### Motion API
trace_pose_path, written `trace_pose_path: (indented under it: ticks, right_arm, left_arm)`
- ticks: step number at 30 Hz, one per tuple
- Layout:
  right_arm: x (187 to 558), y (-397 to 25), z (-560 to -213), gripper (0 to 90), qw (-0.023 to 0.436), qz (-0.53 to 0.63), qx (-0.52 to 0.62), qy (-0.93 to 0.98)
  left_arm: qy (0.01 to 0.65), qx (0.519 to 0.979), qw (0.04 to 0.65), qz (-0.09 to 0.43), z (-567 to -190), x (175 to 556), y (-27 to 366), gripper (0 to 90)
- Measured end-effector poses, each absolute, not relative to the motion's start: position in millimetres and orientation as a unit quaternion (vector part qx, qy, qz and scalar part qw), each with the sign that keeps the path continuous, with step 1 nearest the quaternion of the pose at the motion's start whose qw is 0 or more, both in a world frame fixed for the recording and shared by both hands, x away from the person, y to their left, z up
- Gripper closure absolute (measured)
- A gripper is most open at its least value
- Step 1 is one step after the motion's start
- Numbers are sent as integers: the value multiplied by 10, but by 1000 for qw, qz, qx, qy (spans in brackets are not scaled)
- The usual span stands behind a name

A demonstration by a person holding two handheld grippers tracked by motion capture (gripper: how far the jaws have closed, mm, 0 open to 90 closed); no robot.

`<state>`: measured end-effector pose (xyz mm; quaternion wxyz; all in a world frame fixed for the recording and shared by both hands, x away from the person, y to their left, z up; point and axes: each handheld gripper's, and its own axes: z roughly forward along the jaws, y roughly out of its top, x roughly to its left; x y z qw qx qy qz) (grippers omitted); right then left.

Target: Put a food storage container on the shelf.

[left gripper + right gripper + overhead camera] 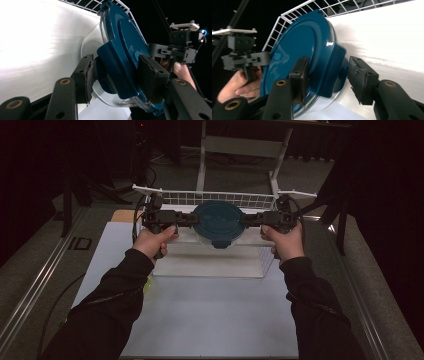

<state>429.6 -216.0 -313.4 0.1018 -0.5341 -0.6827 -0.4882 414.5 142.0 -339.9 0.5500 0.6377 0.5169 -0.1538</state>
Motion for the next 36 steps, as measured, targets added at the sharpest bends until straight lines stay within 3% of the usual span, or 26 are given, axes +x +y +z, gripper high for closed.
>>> trace_pose_path:
  ticks: [12,19,25,29,31,36]
  right_arm:
    - [4107,-2151,-2950,488,55,-499,-508,-700]
    - [3764,-2135,-2841,507,48,-522,-462,-715]
    - [3425,-2014,-2936,630,61,-534,-422,-730]
    - [3278,-1910,-3019,846,46,-524,-408,-747]
    - [3260,-1888,-3047,894,46,-525,-406,-747]
    - [3256,-1760,-3207,897,56,-518,-404,-752]
  left_arm:
    - [484,669,562,-54,-3161,3891,1494,447]
    - [450,684,574,-13,-3139,3493,1580,432]
    - [406,705,581,8,-3173,3202,1577,391]
    - [366,711,600,-3,-3264,3042,1614,320]
    - [353,715,604,-5,-3331,2974,1611,294]
    - [351,730,586,35,-3525,2788,1522,84]
